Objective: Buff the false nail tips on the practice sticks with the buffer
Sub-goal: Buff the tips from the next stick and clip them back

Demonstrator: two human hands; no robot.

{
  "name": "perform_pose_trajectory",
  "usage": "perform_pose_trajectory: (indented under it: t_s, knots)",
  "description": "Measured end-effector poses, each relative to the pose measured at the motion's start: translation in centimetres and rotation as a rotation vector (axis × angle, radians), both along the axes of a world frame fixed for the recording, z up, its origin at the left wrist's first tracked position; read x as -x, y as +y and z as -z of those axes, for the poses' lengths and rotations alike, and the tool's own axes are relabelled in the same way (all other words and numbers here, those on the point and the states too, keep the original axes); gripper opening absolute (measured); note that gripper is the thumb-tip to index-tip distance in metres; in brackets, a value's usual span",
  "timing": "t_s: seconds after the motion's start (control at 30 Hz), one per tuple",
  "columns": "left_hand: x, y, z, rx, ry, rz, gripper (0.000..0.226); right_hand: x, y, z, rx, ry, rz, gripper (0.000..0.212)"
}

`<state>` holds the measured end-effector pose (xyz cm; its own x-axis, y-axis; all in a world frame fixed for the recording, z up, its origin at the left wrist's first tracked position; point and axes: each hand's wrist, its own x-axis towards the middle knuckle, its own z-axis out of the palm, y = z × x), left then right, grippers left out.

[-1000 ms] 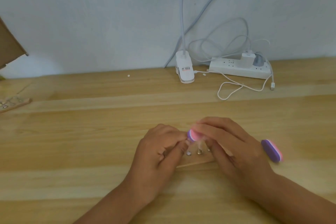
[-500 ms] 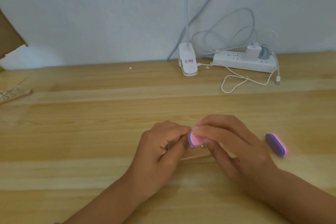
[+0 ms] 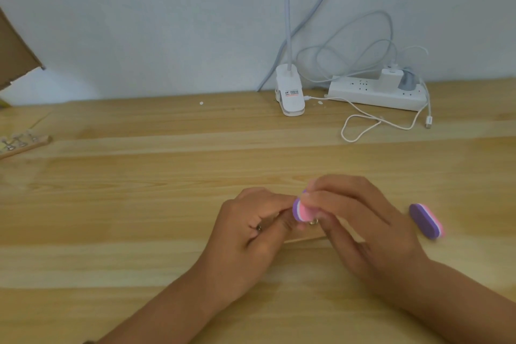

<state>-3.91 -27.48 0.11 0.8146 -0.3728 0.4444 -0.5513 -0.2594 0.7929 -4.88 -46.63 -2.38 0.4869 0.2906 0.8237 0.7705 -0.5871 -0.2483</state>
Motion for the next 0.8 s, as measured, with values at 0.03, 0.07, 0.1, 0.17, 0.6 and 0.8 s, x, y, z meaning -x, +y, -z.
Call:
perform_pose_trajectory:
  t_s: [0.03,0.07,0.1,0.17,0.6,0.8]
  knots:
    - [0.0,0.0,0.1,0.005,0.015,0.003,0.015,-0.2,-0.1,0.0,0.0,0.014,0.031,0.026]
    - [0.1,0.1,0.1,0.004,0.031,0.005,0.015,-0.4,-0.3,-0.1,-0.02,0.032,0.072,0.025]
    - [0.1,0.1,0.1,0.001,0.044,0.008,0.016,-0.5,-0.5,-0.2,-0.05,0.04,0.1,0.025]
    - [0.2,0.0,0.0,0.008,0.072,0.021,0.018,-0.3,-0.3,-0.4,-0.08,0.005,0.078,0.026]
    - [0.1,-0.1,0.2,0.01,0.115,0.042,0.025,0.0,-0.1,-0.2,0.028,-0.022,0.098,0.026]
    - [0.1,-0.2,0.2,-0.018,0.025,0.04,0.025,0.1,0.3,-0.4,-0.007,-0.09,0.063,0.025]
